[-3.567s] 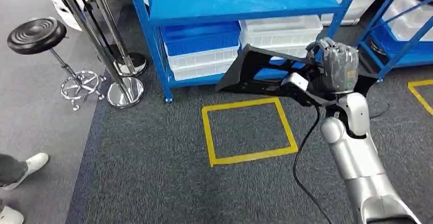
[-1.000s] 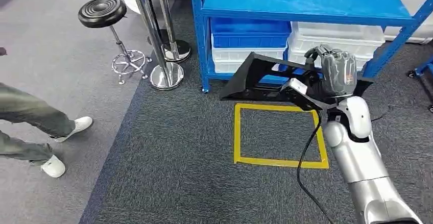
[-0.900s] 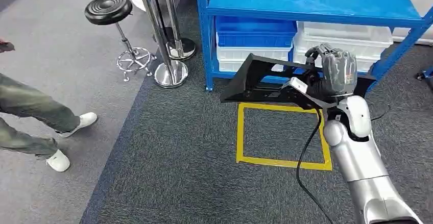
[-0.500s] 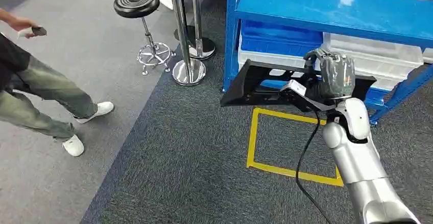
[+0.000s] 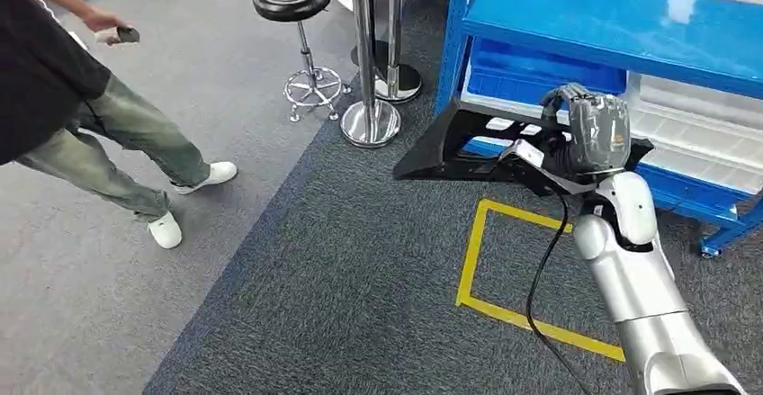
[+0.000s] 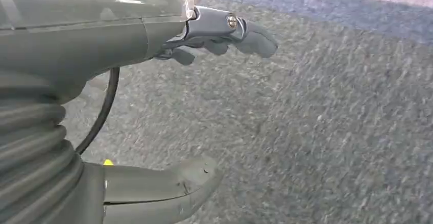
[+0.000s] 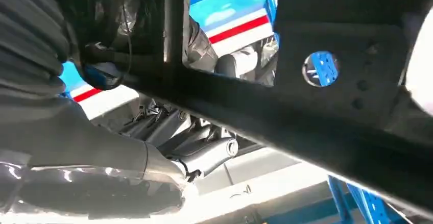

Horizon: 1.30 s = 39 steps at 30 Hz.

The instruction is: Take the parts from the cabinet and place them on the table.

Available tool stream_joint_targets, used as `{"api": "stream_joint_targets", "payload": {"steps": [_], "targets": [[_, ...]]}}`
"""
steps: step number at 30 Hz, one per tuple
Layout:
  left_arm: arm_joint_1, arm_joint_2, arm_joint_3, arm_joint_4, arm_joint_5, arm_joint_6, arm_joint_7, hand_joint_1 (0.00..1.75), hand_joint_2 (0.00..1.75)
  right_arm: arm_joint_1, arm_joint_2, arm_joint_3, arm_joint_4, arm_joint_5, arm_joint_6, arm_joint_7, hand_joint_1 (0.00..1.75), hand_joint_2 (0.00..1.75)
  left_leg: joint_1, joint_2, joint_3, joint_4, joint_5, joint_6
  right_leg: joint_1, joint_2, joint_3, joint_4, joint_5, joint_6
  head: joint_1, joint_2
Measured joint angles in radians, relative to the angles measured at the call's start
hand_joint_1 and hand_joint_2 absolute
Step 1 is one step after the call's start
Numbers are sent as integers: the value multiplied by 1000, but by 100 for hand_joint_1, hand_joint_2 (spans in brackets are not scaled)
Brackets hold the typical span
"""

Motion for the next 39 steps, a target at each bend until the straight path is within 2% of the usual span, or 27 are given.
{"api": "stream_joint_targets", "payload": {"steps": [2,3,4,5,6,8,9,12,13,14,15,18,19,20,21,23,24,25,28,30,32,33,34,35,37,38,39], "targets": [[-5,1,0,0,0,0,0,0,175,0,0,0,0,-2,-1,0,175,175,7,30,-78,156,-71,-13,0,-14,3,-2,-2,-2,0,0],[-6,1,0,0,0,0,0,0,175,2,0,0,0,-10,-2,0,175,175,10,35,-113,220,-90,-16,0,-20,3,-2,-3,-1,0,0],[-5,1,0,0,0,0,0,0,175,4,0,-1,0,-18,-3,0,175,175,14,36,-131,246,-86,-17,0,-24,4,-2,-4,-1,0,0],[-4,0,0,0,0,0,0,0,175,6,0,-1,0,-23,-5,0,175,175,15,36,-123,222,-60,-17,0,-27,6,-2,-6,0,0,0],[-3,-1,0,0,0,0,0,0,175,6,0,-2,0,-29,-5,0,175,175,15,36,-92,154,-18,-13,0,-30,9,-2,-8,1,0,0],[-5,0,0,0,0,0,0,0,175,6,1,-7,-6,-48,-3,0,175,175,8,40,6,-37,69,10,2,-34,19,-6,-11,5,0,0],[-7,4,0,0,0,0,0,0,175,6,1,-11,-8,-62,0,-2,175,175,2,49,26,-77,55,18,1,-37,23,-9,-12,8,1,0],[-7,4,0,0,0,0,0,0,175,6,2,-16,-8,-87,19,-5,175,175,-7,48,26,-84,59,27,-4,-40,29,-25,-7,27,1,0],[-7,4,0,0,2,0,0,0,175,5,2,-16,-9,-91,20,-9,175,175,-8,45,35,-98,63,35,-3,-42,37,-36,-3,35,0,0],[-6,4,0,0,3,0,0,0,175,6,2,-18,-12,-93,21,-9,175,175,9,44,56,-131,81,41,-2,-38,40,-29,-10,38,1,0],[-7,2,0,0,2,0,0,0,175,3,1,-19,-13,-95,21,-10,175,175,5,44,65,-143,86,43,1,-23,28,-2,-30,36,1,0],[-10,0,0,0,2,-2,0,0,175,5,-1,-24,-13,-101,31,-12,175,175,0,44,67,-141,84,49,6,-4,-84,212,-132,36,2,0],[-9,-3,0,0,2,-2,0,0,175,9,-1,-25,-13,-103,34,-12,175,175,-1,42,66,-138,81,49,6,-4,-113,259,-136,37,2,0],[-8,-3,0,0,2,-2,0,0,175,10,-1,-25,-13,-103,35,-12,175,175,-1,41,65,-132,77,48,6,-4,-117,253,-114,39,2,0],[-8,-4,0,0,2,-3,0,0,175,10,-1,-26,-13,-103,35,-13,175,175,1,40,65,-124,71,45,4,-4,-96,200,-72,42,2,0],[-8,-5,0,0,0,-3,0,0,175,8,-4,-26,-13,-104,35,-13,175,175,5,37,63,-98,54,33,-4,-9,-15,34,15,51,2,0],[-9,-5,0,0,0,-3,0,0,175,8,-5,-27,-13,-105,36,-13,175,175,-1,35,58,-84,45,24,-3,-12,-3,7,-1,51,2,0],[-11,-3,0,0,0,-3,0,0,175,9,-7,-27,-14,-106,37,-13,175,175,-5,34,49,-66,33,21,-2,-1,-8,6,4,32,0,0],[-7,-6,0,0,-1,-3,0,0,175,10,-8,-29,-14,-106,39,-14,175,175,-2,34,41,-66,32,18,2,0,-15,15,1,14,1,0],[-8,-6,0,0,-2,-3,0,0,175,10,-9,-29,-16,-106,39,-16,175,175,3,36,30,-26,0,5,0,1,-14,14,4,3,0,0],[-10,-6,0,0,-2,-3,0,0,175,10,-9,-29,-16,-106,39,-17,175,175,6,36,-35,118,-81,-6,-1,1,-13,11,5,0,0,0],[-11,-6,0,0,-2,-3,0,0,175,11,-9,-29,-16,-106,40,-17,175,175,7,37,-72,194,-112,-8,0,1,-14,11,5,-1,0,0],[-10,-6,0,0,-2,-3,0,0,175,12,-9,-29,-16,-106,40,-17,175,175,7,37,-98,244,-123,-6,1,1,-14,11,4,-1,0,0],[-8,-7,0,0,-3,-3,0,0,175,12,-9,-29,-16,-106,40,-18,175,175,6,37,-102,247,-109,-1,4,3,-13,11,4,-2,0,0],[-9,-8,0,0,-3,-4,0,0,175,11,-9,-29,-17,-106,40,-18,175,175,1,35,-45,117,-28,22,14,8,-11,9,3,-3,0,0],[-10,-8,0,0,-3,-3,0,0,175,10,-9,-29,-18,-106,40,-18,175,175,-6,32,0,24,15,42,20,11,-7,5,3,-3,0,0],[-10,0,0,-1,-4,-3,0,0,175,11,-8,-29,-19,-106,40,-18,175,175,-23,19,40,-58,40,76,10,11,-2,-2,5,-5,1,0]]}}
